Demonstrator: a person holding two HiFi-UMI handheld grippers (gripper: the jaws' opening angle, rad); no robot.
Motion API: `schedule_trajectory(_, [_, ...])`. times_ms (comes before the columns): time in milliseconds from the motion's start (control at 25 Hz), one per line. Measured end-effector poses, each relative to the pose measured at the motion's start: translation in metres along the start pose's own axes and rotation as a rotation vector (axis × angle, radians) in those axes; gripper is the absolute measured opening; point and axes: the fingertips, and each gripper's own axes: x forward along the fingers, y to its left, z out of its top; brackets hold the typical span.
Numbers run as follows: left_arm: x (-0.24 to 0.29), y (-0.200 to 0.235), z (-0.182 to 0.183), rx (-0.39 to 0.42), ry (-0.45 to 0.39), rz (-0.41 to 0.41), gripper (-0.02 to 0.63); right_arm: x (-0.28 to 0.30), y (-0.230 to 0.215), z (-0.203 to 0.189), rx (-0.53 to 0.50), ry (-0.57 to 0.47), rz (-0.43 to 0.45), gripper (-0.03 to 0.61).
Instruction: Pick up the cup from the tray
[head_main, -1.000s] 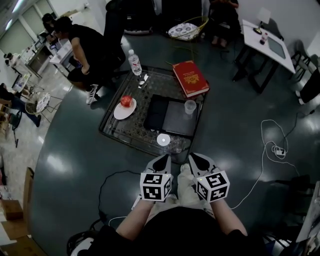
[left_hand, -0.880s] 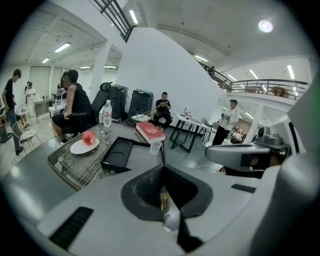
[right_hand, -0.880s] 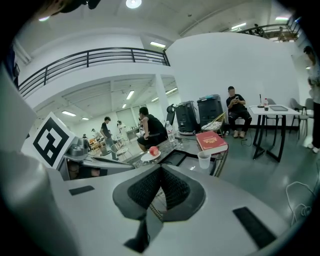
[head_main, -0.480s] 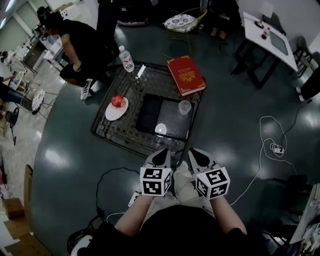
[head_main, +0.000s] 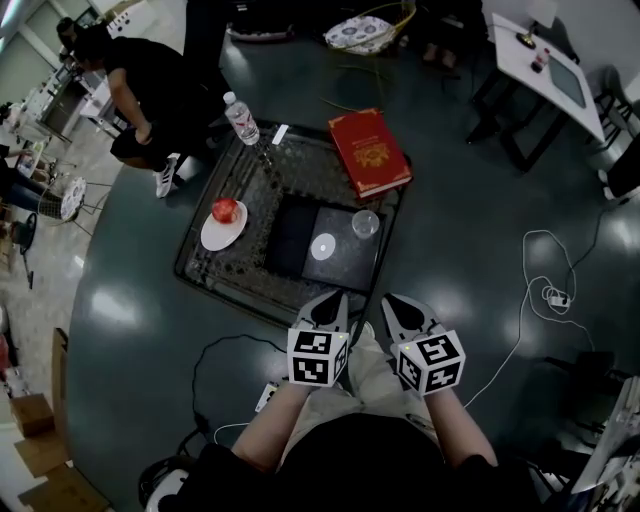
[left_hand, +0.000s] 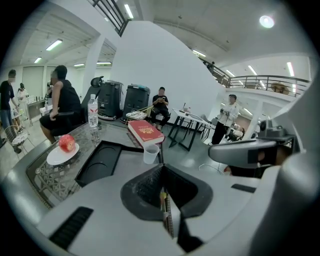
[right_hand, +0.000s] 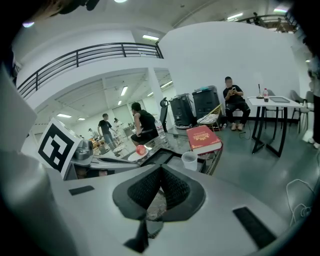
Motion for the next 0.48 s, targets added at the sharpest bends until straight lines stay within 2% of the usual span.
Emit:
schedule_trajectory(240, [0.048,0.007,0.003,0.002,0.028,-0.03,0.026,0.022,-0.023,0.003,0.02,0.032,0.014,0.011])
schedule_trajectory(400, [0.08,0.015,0.004,-0.001,0.044,-0.038,0.109,0.037,-0.039,0.005,0.032,0.049,0.01,0.011])
schedule_trajectory(480, [0.096,0.021,0.001,0.017,0.056,-0.026,0.127,0.043,-0.047,0.004,0.043,0.057,0.007,0.011])
